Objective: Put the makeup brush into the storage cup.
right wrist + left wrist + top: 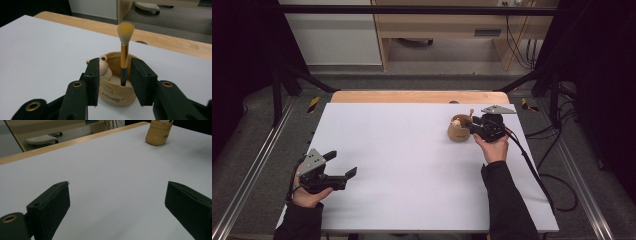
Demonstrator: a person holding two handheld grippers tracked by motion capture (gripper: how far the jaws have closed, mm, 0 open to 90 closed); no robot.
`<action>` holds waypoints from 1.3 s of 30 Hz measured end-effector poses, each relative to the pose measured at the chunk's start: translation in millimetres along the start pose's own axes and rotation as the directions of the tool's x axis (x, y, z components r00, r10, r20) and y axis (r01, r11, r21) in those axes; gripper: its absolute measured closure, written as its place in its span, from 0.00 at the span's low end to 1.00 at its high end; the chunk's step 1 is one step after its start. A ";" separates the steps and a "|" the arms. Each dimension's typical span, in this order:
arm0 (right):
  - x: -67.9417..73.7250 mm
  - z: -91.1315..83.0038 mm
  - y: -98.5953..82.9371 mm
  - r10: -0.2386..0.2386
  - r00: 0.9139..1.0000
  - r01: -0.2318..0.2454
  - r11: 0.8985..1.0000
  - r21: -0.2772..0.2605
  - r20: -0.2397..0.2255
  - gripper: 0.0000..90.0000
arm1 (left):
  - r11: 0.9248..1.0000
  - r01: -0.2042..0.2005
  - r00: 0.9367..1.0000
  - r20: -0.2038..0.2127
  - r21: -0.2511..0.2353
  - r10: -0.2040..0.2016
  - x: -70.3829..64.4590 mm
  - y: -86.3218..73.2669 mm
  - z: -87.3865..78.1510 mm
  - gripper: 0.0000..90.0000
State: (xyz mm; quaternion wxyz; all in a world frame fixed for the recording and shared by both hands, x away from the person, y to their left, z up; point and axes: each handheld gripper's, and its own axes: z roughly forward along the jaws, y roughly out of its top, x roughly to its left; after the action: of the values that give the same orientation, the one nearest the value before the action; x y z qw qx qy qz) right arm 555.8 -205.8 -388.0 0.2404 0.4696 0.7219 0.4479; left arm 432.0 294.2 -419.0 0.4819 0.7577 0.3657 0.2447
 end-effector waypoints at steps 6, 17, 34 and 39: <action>6.9 -16.4 -5.7 -0.014 0.999 0.012 0.999 -0.048 -0.038 0.52 | 1.000 0.004 1.000 0.001 0.004 -0.004 -1.7 -0.7 1.0 0.06; 29.8 -39.0 -20.8 -0.076 0.991 0.067 0.995 -0.080 -0.110 0.31 | 1.000 0.001 1.000 0.005 0.009 -0.001 -4.7 -1.4 1.6 0.06; 52.4 -64.0 -47.4 -0.151 0.973 0.135 0.986 -0.101 -0.175 0.15 | 1.000 0.005 1.000 0.006 0.018 -0.005 -8.4 -5.5 2.5 0.06; 52.2 -70.5 -52.8 -0.148 0.971 0.129 0.985 -0.111 -0.186 0.15 | 1.000 0.000 1.000 0.006 0.019 -0.001 -8.1 -6.6 2.5 0.06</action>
State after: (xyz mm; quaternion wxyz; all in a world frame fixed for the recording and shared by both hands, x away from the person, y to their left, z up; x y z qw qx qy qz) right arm 454.1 -197.1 -396.2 0.2227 0.3599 0.7500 0.5083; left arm 426.7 288.2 -426.2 0.4759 0.7628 0.3668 0.2390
